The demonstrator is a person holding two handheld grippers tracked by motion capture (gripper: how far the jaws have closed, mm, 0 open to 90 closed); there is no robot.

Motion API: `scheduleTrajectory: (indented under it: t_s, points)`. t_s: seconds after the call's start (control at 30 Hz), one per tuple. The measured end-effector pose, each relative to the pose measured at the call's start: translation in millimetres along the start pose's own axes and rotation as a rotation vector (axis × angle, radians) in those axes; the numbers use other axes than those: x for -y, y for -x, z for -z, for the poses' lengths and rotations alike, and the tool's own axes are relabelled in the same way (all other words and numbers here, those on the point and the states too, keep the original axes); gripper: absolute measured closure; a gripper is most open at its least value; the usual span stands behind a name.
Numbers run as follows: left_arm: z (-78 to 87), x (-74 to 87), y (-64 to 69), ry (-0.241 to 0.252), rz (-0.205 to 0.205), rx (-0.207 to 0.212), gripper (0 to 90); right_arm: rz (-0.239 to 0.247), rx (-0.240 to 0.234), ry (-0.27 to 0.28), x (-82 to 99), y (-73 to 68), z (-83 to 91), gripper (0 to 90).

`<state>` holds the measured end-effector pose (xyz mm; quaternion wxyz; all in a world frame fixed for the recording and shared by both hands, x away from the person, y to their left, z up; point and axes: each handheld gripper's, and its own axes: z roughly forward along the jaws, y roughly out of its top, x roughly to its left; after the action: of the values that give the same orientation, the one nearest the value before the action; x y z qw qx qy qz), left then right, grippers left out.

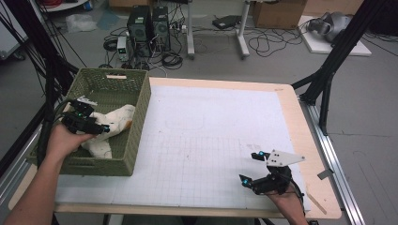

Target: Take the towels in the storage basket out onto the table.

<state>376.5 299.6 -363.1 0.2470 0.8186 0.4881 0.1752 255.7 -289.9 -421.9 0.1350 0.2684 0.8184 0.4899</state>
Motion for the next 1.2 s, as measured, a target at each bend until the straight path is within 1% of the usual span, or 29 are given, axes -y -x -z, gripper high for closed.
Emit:
scheduleTrajectory:
  t_s: [0.07, 0.13, 0.17, 0.23, 0.33, 0.53, 0.6, 0.73, 0.83, 0.9, 0.97, 1.03, 1.2]
  points:
    - [-2.1, 0.0, 0.2, -0.014, -0.001, 0.003, 39.5, -0.005, -0.002, -0.001, -0.2, -0.6, 0.0, 7.3]
    - [-4.1, -0.1, 0.5, -0.027, -0.005, 0.004, 42.0, 0.002, -0.002, 0.000, -0.3, -0.5, -0.2, 7.3]
    - [-5.3, -0.1, 0.8, -0.037, -0.008, 0.001, 43.3, -0.005, -0.002, -0.005, -0.2, -1.0, 0.0, 7.3]
    - [-7.8, 0.2, 2.1, -0.054, -0.020, -0.002, 44.9, 0.001, -0.003, -0.004, -0.2, -0.6, -0.2, 7.3]
    - [-10.8, 0.5, 3.7, -0.078, -0.036, -0.004, 51.1, 0.002, -0.003, -0.004, -0.2, -0.7, -0.4, 7.3]
    - [-14.7, 1.1, 3.8, -0.120, -0.039, -0.009, 67.4, 0.002, -0.005, -0.003, -0.5, -1.1, -0.6, 7.3]
    - [-14.8, 1.2, 3.6, -0.125, -0.045, -0.010, 72.8, 0.000, -0.004, -0.003, -0.6, -1.0, -0.5, 7.3]
    - [-13.9, 1.0, 3.7, -0.122, -0.048, -0.008, 81.1, -0.003, -0.007, -0.002, -0.7, -0.7, -0.6, 7.3]
    - [-11.8, 0.9, 2.7, -0.106, -0.039, -0.003, 84.2, -0.002, -0.005, 0.000, -0.8, -0.6, -0.4, 7.3]
    - [-9.5, 0.7, 1.7, -0.104, -0.046, -0.002, 84.7, 0.002, -0.001, 0.004, -0.8, 0.0, -0.5, 7.3]
    - [-7.0, 0.7, 1.8, -0.090, -0.048, -0.013, 85.2, -0.005, -0.003, 0.002, -0.7, -0.5, -0.2, 7.3]
    - [-4.0, 0.1, 1.7, -0.080, -0.053, -0.008, 85.5, -0.005, -0.007, 0.001, -0.7, -0.2, -0.6, 7.3]
    - [4.6, -2.9, 2.6, -0.056, -0.050, -0.016, 85.6, -0.003, -0.010, -0.001, -1.1, -0.9, -1.5, 7.3]
